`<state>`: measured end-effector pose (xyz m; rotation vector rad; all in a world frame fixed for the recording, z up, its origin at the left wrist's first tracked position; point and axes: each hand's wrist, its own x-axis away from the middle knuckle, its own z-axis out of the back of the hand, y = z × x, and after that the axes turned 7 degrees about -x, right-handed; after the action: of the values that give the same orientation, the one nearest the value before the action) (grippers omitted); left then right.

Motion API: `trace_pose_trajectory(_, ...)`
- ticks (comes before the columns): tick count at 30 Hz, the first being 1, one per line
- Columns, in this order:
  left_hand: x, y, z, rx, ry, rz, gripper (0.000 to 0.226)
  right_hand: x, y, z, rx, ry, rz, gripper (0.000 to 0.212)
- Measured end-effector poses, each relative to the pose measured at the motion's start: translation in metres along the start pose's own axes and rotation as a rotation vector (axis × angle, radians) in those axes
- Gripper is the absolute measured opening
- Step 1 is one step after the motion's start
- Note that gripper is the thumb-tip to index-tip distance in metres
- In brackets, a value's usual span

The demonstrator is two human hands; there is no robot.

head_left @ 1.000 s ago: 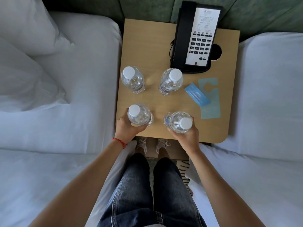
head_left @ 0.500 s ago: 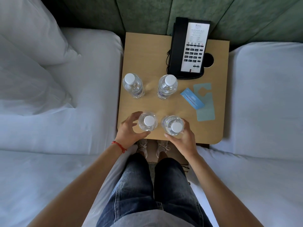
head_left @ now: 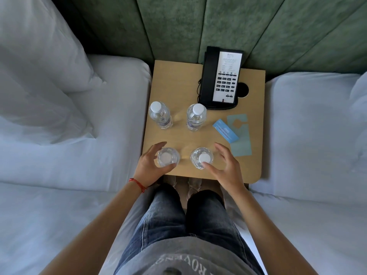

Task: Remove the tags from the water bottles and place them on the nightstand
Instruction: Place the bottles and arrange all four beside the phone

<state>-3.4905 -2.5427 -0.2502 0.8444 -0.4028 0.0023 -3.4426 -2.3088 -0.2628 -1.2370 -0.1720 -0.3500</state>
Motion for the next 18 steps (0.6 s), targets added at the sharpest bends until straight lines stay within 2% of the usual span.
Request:
trace_pose_trajectory(4, -0.001, 0.015, 0.005, 0.025, 0.091, 0.005, 0.062, -0.014, -0.015, 0.011, -0.039, 0.032, 0.020, 0.057)
trace_pose_trajectory(8, -0.013, 0.031, 0.013, 0.024, 0.235, -0.026, 0.053, -0.036, -0.031, 0.013, -0.066, 0.029, 0.075, 0.056)
trace_pose_trajectory(13, -0.040, 0.047, 0.031, -0.005, 0.353, -0.074, 0.055, -0.062, -0.050, 0.005, -0.046, 0.027, 0.138, 0.056)
trace_pose_trajectory(18, -0.073, 0.045, 0.044, 0.012, 0.347, -0.060, 0.052, -0.083, -0.062, -0.011, -0.025, 0.081, 0.132, 0.057)
